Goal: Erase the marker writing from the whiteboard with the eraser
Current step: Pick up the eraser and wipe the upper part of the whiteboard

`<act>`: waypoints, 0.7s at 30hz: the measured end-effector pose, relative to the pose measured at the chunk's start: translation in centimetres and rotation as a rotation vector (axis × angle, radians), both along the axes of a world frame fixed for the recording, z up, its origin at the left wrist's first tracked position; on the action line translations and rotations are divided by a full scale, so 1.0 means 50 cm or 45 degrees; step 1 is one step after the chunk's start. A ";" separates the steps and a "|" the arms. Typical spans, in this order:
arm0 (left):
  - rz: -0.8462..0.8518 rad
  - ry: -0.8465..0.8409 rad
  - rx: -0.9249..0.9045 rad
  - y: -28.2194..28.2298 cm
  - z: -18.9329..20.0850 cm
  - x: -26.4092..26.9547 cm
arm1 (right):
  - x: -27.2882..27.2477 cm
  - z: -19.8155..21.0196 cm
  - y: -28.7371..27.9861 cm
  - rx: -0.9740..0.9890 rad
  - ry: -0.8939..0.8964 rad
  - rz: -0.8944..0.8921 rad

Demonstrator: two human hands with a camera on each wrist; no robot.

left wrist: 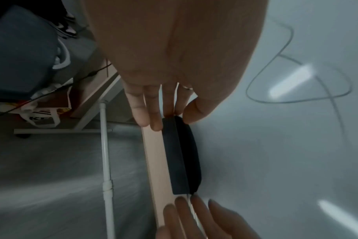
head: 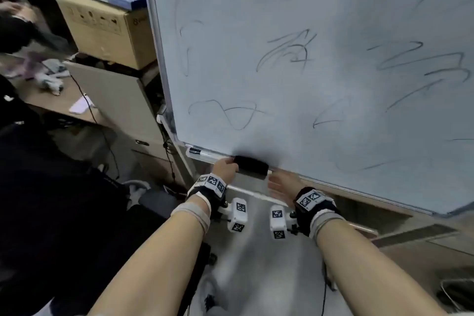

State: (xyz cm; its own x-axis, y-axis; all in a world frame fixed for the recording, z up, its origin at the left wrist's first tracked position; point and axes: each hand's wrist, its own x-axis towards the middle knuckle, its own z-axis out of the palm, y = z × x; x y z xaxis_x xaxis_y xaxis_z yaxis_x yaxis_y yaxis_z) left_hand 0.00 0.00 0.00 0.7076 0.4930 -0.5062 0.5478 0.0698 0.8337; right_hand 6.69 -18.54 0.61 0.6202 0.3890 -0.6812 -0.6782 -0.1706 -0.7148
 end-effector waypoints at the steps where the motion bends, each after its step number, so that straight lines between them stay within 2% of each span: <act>1: -0.005 0.003 -0.021 0.010 -0.015 0.009 | 0.001 -0.013 0.017 0.012 -0.018 0.022; 4: -0.052 0.082 -0.046 0.018 -0.020 0.018 | 0.001 -0.024 0.043 -0.122 -0.081 -0.037; 8: -0.290 0.073 0.054 0.028 -0.027 0.014 | 0.003 -0.002 0.041 -0.201 -0.181 -0.113; 10: -0.362 0.061 0.020 0.018 -0.021 0.006 | 0.008 0.012 0.024 -0.177 -0.222 -0.143; 14: -0.357 -0.036 -0.125 -0.006 -0.006 -0.013 | 0.013 0.059 0.002 -0.019 -0.349 -0.211; 16: -0.322 -0.139 -0.335 -0.023 0.012 -0.030 | 0.004 0.082 0.004 0.129 -0.357 -0.119; 18: -0.227 -0.237 -0.507 -0.032 0.037 -0.049 | -0.007 0.102 0.016 0.173 -0.452 0.090; 21: -0.103 -0.296 -0.506 -0.018 0.078 -0.074 | -0.014 0.139 0.055 0.121 -0.709 0.280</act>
